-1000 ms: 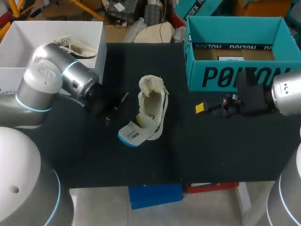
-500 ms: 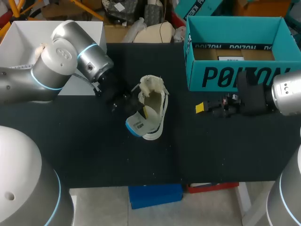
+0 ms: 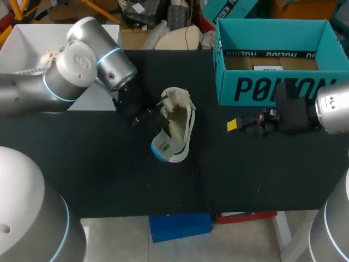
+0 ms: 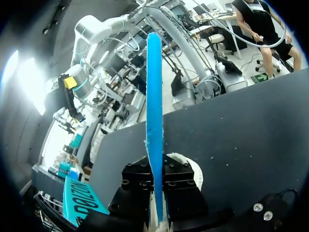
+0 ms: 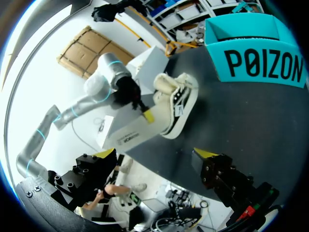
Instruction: Take the shoe out of the shoebox, open the shoe tongue, remove and reinsert the insole, then place the shoe into the shoebox
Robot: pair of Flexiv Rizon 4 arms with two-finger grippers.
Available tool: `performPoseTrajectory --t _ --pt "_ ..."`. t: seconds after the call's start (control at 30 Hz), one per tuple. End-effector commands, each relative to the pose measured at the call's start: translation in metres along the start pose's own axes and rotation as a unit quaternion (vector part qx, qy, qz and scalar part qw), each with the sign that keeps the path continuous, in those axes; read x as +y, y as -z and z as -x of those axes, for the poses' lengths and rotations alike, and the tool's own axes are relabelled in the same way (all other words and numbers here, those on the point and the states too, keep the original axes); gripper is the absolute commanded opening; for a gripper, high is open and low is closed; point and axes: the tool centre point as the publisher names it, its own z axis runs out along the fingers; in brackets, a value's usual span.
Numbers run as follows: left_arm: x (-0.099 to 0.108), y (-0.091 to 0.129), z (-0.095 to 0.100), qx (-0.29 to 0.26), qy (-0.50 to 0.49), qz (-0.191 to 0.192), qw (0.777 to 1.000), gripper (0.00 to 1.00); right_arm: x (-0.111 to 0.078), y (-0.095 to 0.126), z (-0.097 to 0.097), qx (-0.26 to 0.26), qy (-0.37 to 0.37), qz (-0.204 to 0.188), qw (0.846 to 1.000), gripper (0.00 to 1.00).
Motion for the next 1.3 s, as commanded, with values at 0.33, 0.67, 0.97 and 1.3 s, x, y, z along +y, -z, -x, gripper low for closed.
performPoseTrajectory --t 0.33,0.67,0.97,1.3 --pt "0.025 -0.007 0.007 0.010 -0.008 0.017 1.000 0.00 0.000 0.000 -0.001 -0.001 -0.001 -0.001 1.000 1.00" --pt "0.042 -0.004 0.011 0.005 -0.017 0.035 0.999 0.00 0.000 0.000 -0.001 -0.001 -0.001 -0.001 1.000 1.00" --pt "0.042 -0.004 0.007 0.002 -0.011 0.036 0.999 0.56 0.000 0.000 -0.001 -0.001 -0.001 -0.001 1.000 1.00" --pt "0.011 0.007 0.006 0.014 -0.013 0.037 0.999 0.96 0.000 0.000 -0.001 -0.001 -0.001 -0.001 1.000 1.00"
